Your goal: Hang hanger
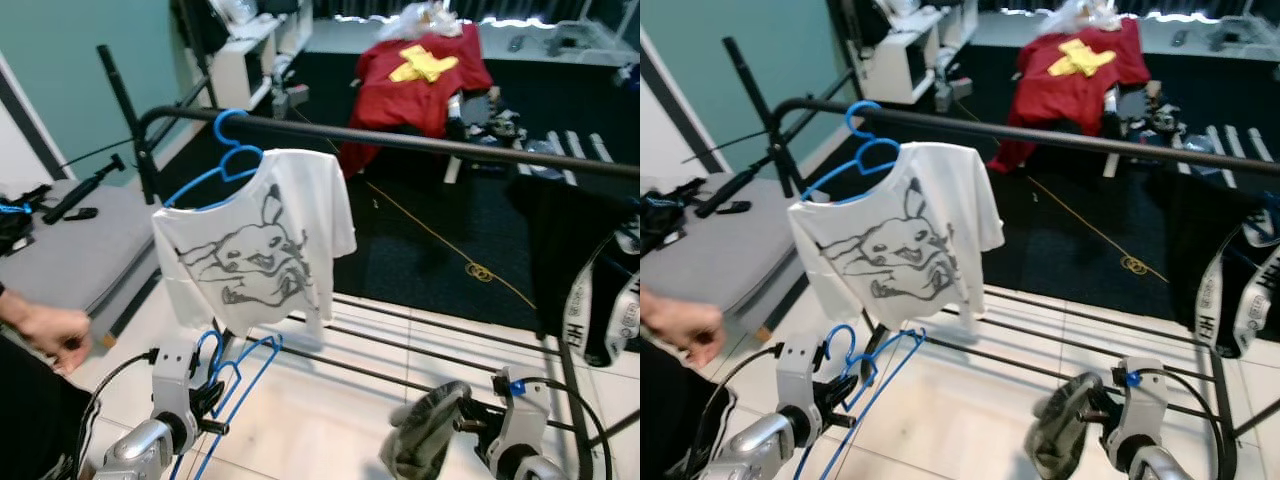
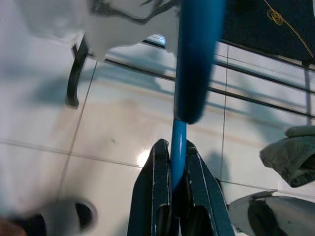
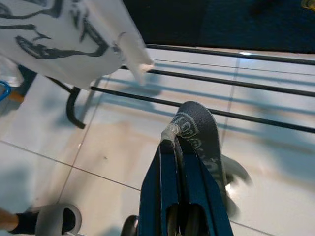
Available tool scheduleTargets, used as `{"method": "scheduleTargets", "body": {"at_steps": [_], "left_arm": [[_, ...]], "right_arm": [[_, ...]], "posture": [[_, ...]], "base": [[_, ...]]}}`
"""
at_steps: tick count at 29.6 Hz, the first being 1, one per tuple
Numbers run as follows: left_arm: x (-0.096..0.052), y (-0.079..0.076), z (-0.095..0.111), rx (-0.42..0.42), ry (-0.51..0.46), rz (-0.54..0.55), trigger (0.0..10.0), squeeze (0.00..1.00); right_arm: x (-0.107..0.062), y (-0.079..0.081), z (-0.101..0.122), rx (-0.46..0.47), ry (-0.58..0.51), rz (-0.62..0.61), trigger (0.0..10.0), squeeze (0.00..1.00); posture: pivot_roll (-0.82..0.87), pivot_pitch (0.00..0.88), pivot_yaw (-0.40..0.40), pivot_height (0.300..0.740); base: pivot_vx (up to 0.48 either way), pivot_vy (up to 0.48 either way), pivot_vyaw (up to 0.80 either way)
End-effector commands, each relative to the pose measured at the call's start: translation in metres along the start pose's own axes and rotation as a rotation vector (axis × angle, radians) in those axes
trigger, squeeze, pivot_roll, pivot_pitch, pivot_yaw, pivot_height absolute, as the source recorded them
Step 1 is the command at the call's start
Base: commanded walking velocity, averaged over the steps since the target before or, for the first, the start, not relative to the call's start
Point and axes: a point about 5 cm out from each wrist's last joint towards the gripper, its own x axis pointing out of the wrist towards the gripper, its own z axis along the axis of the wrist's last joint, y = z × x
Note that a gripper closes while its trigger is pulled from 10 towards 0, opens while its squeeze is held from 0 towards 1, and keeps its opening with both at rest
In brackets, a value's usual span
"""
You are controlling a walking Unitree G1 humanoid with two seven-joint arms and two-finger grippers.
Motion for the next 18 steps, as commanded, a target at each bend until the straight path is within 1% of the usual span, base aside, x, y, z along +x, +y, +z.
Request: {"method": "scheduleTargets", "body": {"at_steps": [1,2,3,4,7,9,10,13,14,15,17,18], "left_arm": [[-0.005,0.011,-0.015,-0.098,0.016,0.040,10.0,0.00],[-0.005,0.011,-0.015,-0.098,0.016,0.040,10.0,0.00],[-0.006,0.015,-0.019,-0.153,0.005,0.044,10.0,0.00],[-0.007,0.016,-0.021,-0.188,-0.006,0.048,10.0,0.00],[-0.007,0.018,-0.022,-0.206,-0.010,0.047,10.0,0.00],[-0.007,0.018,-0.026,-0.196,0.005,0.028,10.0,0.00],[-0.006,0.018,-0.029,-0.210,0.021,0.015,10.0,0.00],[-0.005,0.017,-0.031,-0.221,0.029,0.007,10.0,0.00],[-0.004,0.017,-0.033,-0.244,0.035,-0.003,10.0,0.00],[-0.004,0.021,-0.034,-0.269,0.035,0.017,10.0,0.00],[-0.004,0.021,-0.034,-0.269,0.035,0.017,10.0,0.00],[-0.004,0.023,-0.034,-0.274,0.031,0.033,10.0,0.00]], "right_arm": [[-0.005,0.000,-0.011,0.056,-0.027,0.006,10.0,0.00],[-0.005,0.000,-0.011,0.056,-0.027,0.006,10.0,0.00],[-0.008,-0.001,-0.014,0.084,-0.036,0.009,10.0,0.00],[-0.009,-0.002,-0.016,0.100,-0.043,0.008,10.0,0.00],[-0.010,-0.003,-0.018,0.122,-0.050,0.012,10.0,0.00],[-0.009,-0.006,-0.020,0.176,-0.057,0.038,10.0,0.00],[-0.008,-0.008,-0.021,0.195,-0.055,0.047,10.0,0.00],[-0.007,-0.010,-0.021,0.203,-0.055,0.051,10.0,0.00],[-0.007,-0.011,-0.022,0.209,-0.050,0.053,10.0,0.00],[-0.006,-0.012,-0.023,0.210,-0.049,0.053,10.0,0.00],[-0.006,-0.012,-0.023,0.210,-0.049,0.053,10.0,0.00],[-0.006,-0.012,-0.024,0.210,-0.050,0.052,10.0,0.00]], "posture": [[-0.02,0.151,0.022,0.740],[-0.02,0.151,0.022,0.740],[-0.02,0.153,0.018,0.740],[-0.02,0.153,0.018,0.740],[-0.02,0.152,0.015,0.740],[-0.01,0.151,0.012,0.740],[0.00,0.149,0.008,0.740],[0.00,0.149,0.008,0.740],[0.00,0.147,0.008,0.740],[-0.01,0.148,0.008,0.740],[-0.01,0.148,0.008,0.740],[-0.01,0.148,0.008,0.740]], "base": [[0.000,0.000,0.79],[0.000,0.000,0.79],[0.000,0.000,0.77],[0.000,0.000,0.77],[0.000,0.000,0.77],[0.000,0.000,0.77],[0.000,0.000,0.78],[0.000,0.000,0.79],[0.000,0.000,0.80],[0.000,0.000,0.79],[0.000,0.000,0.79],[0.000,0.000,0.79]]}}
